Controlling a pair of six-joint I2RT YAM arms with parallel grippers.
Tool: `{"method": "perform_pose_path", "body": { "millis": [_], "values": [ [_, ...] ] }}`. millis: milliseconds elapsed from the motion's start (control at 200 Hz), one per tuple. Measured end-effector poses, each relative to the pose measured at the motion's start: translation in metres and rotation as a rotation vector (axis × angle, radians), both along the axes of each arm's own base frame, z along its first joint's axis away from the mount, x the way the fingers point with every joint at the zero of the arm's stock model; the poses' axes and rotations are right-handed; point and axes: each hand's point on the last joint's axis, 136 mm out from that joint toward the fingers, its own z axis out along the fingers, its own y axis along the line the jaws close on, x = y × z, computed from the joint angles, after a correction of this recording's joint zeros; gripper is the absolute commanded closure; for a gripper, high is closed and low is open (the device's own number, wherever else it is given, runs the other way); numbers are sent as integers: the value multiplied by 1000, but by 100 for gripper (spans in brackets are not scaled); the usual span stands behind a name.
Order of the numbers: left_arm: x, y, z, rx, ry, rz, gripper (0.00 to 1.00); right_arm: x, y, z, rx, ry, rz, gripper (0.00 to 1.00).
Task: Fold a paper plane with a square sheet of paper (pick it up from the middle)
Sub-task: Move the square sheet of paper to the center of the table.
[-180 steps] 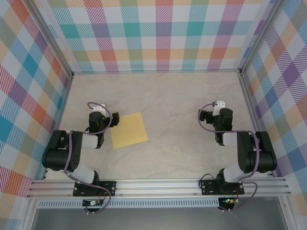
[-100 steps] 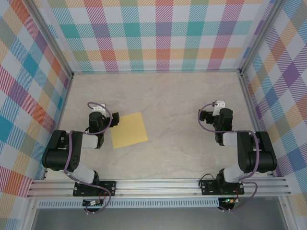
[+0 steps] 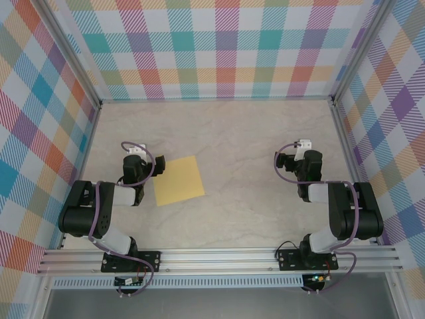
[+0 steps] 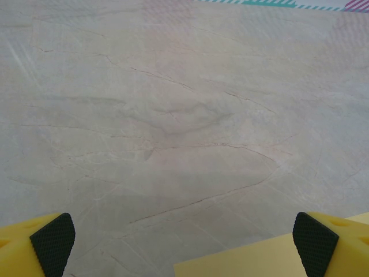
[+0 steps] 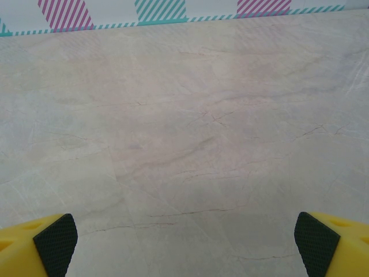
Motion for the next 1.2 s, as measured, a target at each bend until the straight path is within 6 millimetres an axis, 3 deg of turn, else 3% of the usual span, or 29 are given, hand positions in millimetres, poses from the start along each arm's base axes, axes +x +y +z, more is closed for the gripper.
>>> {"method": "perform_pose_path", "body": {
  "millis": [120, 210, 360, 460, 530, 620, 715, 810, 1070, 1200],
  "values": [
    [-3, 1, -1, 3, 21, 5, 0, -4, -1, -2, -3, 43, -8, 0],
    [-5, 6, 11, 10, 31, 30, 0, -8, -5, 18, 6, 37, -36, 0],
    [2, 11, 64, -14, -39, 78, 0, -9, -7, 80, 95, -12, -82, 0],
    [-1, 14, 102, -56, -82, 108, 0, -5, -3, 110, 186, 23, -102, 0],
    [-7, 15, 121, -96, -96, 127, 0, -7, 3, 115, 253, 66, -106, 0],
    [-18, 15, 140, -159, -89, 151, 0, -17, 18, 99, 312, 167, -98, 0],
    [-27, 13, 154, -212, -73, 159, 0, -32, 51, 73, 316, 309, -55, 0],
    [-34, 12, 153, -247, -38, 175, 0, -41, 92, 55, 265, 428, 13, 0],
    [-43, 20, 122, -269, 117, 271, 0, -47, 232, 27, 95, 593, 282, 0],
    [-42, 26, 103, -273, 187, 313, 0, -44, 287, 10, 2, 638, 356, 0]
  ]
}}
